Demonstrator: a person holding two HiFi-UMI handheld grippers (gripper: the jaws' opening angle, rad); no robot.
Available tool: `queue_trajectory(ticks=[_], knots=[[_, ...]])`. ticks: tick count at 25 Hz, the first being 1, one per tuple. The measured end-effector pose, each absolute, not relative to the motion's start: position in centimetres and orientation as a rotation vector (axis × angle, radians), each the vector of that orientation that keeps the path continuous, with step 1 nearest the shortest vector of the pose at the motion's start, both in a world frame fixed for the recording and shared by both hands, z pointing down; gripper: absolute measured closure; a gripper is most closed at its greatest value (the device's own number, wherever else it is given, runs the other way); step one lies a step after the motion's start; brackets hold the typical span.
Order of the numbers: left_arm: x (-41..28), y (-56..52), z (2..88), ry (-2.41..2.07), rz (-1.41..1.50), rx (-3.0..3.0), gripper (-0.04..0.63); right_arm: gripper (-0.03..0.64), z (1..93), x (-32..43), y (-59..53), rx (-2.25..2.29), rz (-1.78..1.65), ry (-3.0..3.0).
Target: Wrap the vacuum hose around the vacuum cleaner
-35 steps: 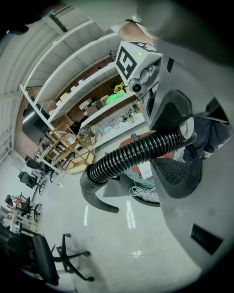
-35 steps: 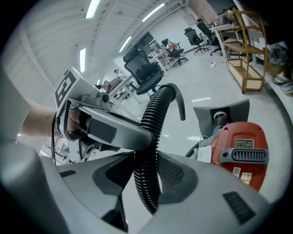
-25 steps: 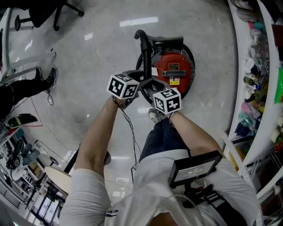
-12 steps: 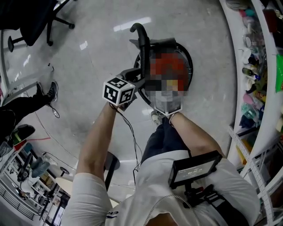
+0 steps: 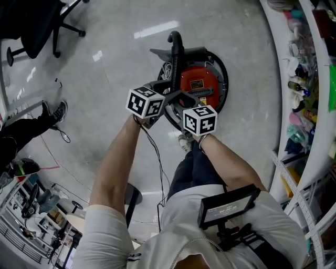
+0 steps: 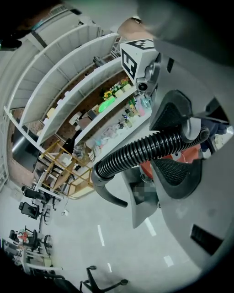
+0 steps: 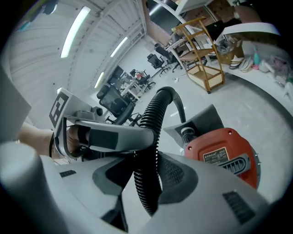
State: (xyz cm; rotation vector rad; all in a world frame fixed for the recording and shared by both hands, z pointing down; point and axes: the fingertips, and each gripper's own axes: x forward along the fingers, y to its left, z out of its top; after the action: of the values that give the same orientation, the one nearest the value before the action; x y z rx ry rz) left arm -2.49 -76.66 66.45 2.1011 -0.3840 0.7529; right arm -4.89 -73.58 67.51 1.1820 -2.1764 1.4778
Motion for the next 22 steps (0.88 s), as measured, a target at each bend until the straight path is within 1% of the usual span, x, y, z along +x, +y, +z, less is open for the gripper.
queue_trajectory(ticks=[7, 13, 17, 22], knots=[[-1.2, -76.6, 70.7, -0.309, 0.833, 2.024, 0.416, 0.456, 71.5, -3.7, -73.6, 1.238, 1.592, -2.069], [-1.7, -76.3, 74.4, -0.273, 0.886, 1.907, 0.416, 0.456, 74.8, -3.8, -73.1, 1.228, 1.66, -1.994], [-2.2, -75.4, 76.3, -0.278, 0.879, 1.827, 0.416, 0.456, 76.3, -4.0, -72.3, 1.201, 1.724, -1.952], [-3.1, -75.4, 76.9, -0.281, 0.831, 1.773, 0.414, 0.454, 76.3, -4.6, -72.3, 1.149, 1.713, -1.989]])
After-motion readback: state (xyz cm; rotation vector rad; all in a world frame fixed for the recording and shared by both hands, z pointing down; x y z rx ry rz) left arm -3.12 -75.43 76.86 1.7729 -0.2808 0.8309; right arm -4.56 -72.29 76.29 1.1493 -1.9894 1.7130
